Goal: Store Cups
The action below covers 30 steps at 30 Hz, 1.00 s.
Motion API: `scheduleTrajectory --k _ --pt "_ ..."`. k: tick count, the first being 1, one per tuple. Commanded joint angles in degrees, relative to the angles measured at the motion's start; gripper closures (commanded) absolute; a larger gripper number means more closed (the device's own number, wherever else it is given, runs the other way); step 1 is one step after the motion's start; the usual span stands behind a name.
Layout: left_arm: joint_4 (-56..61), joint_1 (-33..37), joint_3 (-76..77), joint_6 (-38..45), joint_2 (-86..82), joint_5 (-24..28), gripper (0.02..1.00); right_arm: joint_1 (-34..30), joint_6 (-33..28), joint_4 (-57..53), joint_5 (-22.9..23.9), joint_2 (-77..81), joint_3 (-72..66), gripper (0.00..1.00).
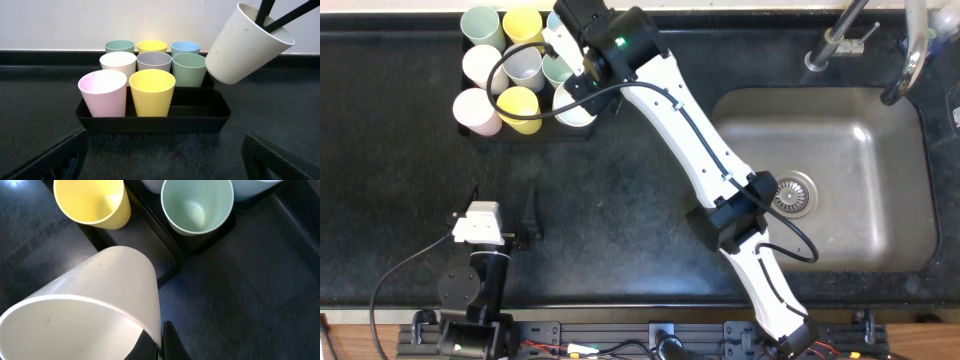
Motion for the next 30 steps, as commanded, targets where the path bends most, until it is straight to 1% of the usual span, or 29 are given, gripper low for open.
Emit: scheduleTrajectory --k 1,4,16,20,30 --pt "-0.04 -0.07 -0.15 1.20 -0.46 0.55 0.020 0.20 -0.35 1.64 1.27 2.67 2.08 0.958" --pt "-0.04 -0.04 -0.15 1.22 -0.46 0.55 0.020 0.26 -0.35 3.50 2.40 3.87 2.05 0.958" --pt "-0.04 -0.04 -0.15 1.20 -0.46 0.55 0.020 0.50 -0.59 5.77 2.34 9.11 2.03 0.958" --pt "-0.04 -0.07 -0.15 1.22 -0.46 0.55 0.020 0.52 -1.86 5.92 0.79 10.23 2.03 0.956" --pt "-0.04 -0.04 -0.15 1.22 -0.46 0.55 0.020 0.50 -2.05 8.20 0.81 11.30 1.55 0.958"
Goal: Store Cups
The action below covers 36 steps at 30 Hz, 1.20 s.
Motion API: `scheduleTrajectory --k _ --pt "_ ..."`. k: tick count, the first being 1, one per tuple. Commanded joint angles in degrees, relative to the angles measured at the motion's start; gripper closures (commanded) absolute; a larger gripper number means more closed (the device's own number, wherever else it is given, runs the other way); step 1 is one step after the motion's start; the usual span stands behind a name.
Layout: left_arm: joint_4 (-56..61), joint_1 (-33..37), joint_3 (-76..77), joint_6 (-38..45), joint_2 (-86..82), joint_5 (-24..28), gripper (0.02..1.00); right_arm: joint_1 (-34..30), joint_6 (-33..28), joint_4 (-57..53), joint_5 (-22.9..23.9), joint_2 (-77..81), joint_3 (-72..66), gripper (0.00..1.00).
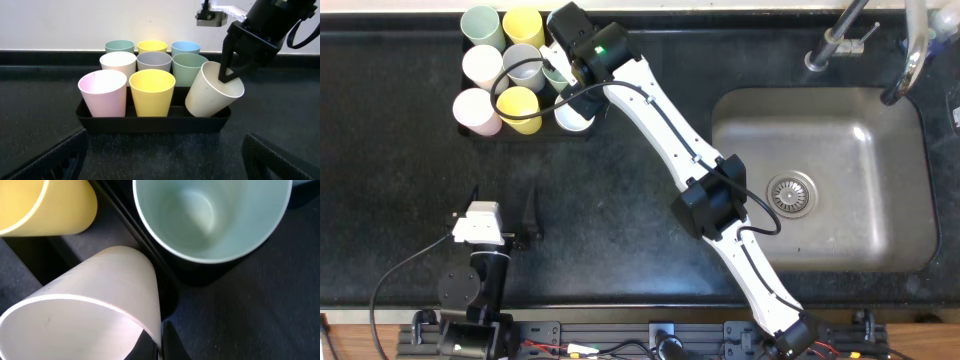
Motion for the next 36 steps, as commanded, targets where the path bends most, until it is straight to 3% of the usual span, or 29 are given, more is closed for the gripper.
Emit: scheduleTrajectory --k 1,16,17,18,19,20,24,26,27,36 --pt "-0.04 -0.04 -0.15 1.20 -0.46 0.57 0.020 0.46 -0.59 1.70 -0.68 0.57 1.03 0.956" --pt "-0.04 -0.04 -0.15 1.22 -0.46 0.57 0.020 0.46 -0.59 0.74 -0.61 0.57 -2.16 0.958" --pt "-0.04 -0.07 -0.15 1.20 -0.46 0.57 0.020 0.46 -0.57 0.92 -0.61 0.57 -2.16 0.899" --pt "-0.04 -0.07 -0.15 1.20 -0.46 0.55 0.020 0.46 -0.57 1.16 -0.61 0.57 -2.16 0.704" --pt "-0.04 -0.07 -0.15 1.20 -0.46 0.55 0.020 0.46 -0.57 1.66 -0.61 0.57 -2.16 0.483" --pt "-0.04 -0.04 -0.15 1.20 -0.46 0.57 0.020 0.46 -0.57 2.27 -0.63 0.57 -2.16 0.134" --pt "-0.04 -0.04 -0.15 1.20 -0.46 0.57 0.020 0.35 -0.50 3.65 -0.68 0.55 -2.12 0.242" --pt "-0.04 -0.07 -0.15 1.20 -0.46 0.57 0.020 0.35 -0.35 3.76 -0.66 0.37 -1.97 0.176" --pt "-0.04 -0.04 -0.15 1.22 -0.46 0.57 0.020 0.35 -0.35 3.72 -0.66 0.09 -1.97 0.003" --pt "-0.04 -0.07 -0.15 1.20 -0.46 0.57 0.020 -1.31 3.13 0.28 -0.66 -10.56 -1.79 0.003"
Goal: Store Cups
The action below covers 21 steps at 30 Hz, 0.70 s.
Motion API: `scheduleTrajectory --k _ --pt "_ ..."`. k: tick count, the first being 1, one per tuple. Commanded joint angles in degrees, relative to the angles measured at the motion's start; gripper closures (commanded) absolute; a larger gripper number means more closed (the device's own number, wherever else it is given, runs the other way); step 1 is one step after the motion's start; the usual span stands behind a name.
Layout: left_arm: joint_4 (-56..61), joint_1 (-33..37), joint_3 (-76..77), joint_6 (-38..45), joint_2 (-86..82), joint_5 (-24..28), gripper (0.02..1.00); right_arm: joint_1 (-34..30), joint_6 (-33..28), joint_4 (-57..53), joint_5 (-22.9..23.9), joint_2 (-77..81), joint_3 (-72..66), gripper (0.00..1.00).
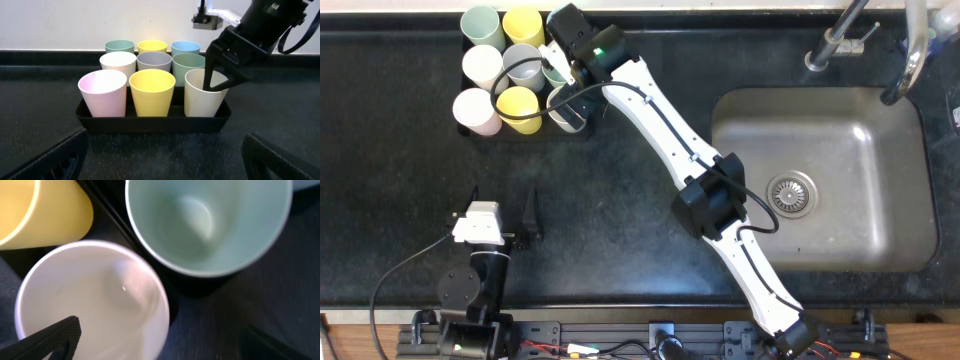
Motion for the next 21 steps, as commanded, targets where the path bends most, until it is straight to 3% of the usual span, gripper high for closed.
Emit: scheduleTrajectory --k 1,4,6,10,12,16,21 --pt "-0.04 -0.04 -0.15 1.22 -0.46 0.55 0.020 -1.68 1.90 -3.26 -0.61 -12.02 -0.09 0.005" --pt "-0.04 -0.07 -0.15 1.22 -0.46 0.55 0.020 -4.11 2.51 -7.30 0.52 -18.21 -0.09 0.001" --pt "-0.04 -0.04 -0.15 1.20 -0.46 0.57 0.020 -7.19 6.71 -9.88 1.44 -22.43 -0.11 0.003" --pt "-0.04 -0.07 -0.15 1.20 -0.46 0.57 0.020 -15.65 9.51 -12.92 12.04 -29.64 -1.44 0.003" --pt "-0.04 -0.07 -0.15 1.20 -0.46 0.57 0.020 -20.46 11.19 -13.55 14.99 -33.92 -5.38 0.003" --pt "-0.04 -0.07 -0.15 1.20 -0.46 0.57 0.020 -26.16 13.55 -12.66 14.38 -46.51 -23.08 0.003" --pt "-0.04 -0.04 -0.15 1.22 -0.46 0.57 0.020 -26.97 20.04 -1.79 11.61 -67.23 -55.78 0.003"
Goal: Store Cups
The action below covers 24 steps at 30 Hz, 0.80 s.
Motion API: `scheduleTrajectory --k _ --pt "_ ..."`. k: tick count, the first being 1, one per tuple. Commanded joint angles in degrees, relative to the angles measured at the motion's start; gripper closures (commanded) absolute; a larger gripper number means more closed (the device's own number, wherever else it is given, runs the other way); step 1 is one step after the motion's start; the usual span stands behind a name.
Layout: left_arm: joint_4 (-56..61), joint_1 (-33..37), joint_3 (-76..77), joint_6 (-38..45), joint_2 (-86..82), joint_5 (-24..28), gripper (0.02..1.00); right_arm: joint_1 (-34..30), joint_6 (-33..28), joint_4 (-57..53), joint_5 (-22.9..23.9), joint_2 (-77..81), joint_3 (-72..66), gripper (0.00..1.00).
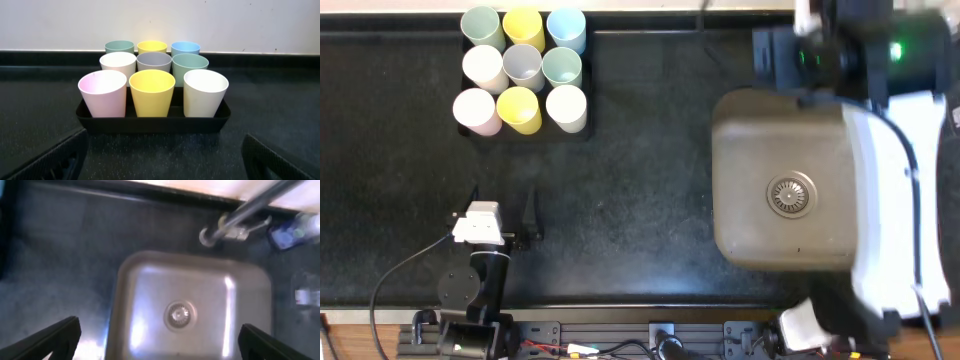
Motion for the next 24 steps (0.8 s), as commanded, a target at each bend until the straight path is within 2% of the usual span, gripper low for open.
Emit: scheduleTrajectory --k 1,4,7,10,14,17,24 --pt "-0.04 -0.07 -0.15 1.20 -0.46 0.57 0.020 0.98 9.18 8.68 -1.62 -17.92 -27.43 0.005" --pt "-0.04 -0.04 -0.15 1.20 -0.46 0.55 0.020 0.98 13.53 23.63 0.00 -31.98 -48.30 0.003" --pt "-0.04 -0.07 -0.15 1.20 -0.46 0.57 0.020 0.98 12.61 44.09 7.74 -45.99 -66.69 0.003" --pt "-0.04 -0.04 -0.15 1.20 -0.46 0.57 0.020 0.98 5.66 67.41 15.74 -57.94 -80.89 0.003" --pt "-0.04 -0.07 -0.15 1.20 -0.46 0.57 0.020 0.98 -1.81 92.19 16.55 -68.22 -94.33 0.001" --pt "-0.04 -0.07 -0.15 1.22 -0.46 0.57 0.020 0.98 -10.27 100.67 16.57 -71.82 -101.53 0.005" --pt "-0.04 -0.07 -0.15 1.20 -0.46 0.57 0.023 1.01 -11.13 104.39 16.41 -74.64 -113.28 0.005"
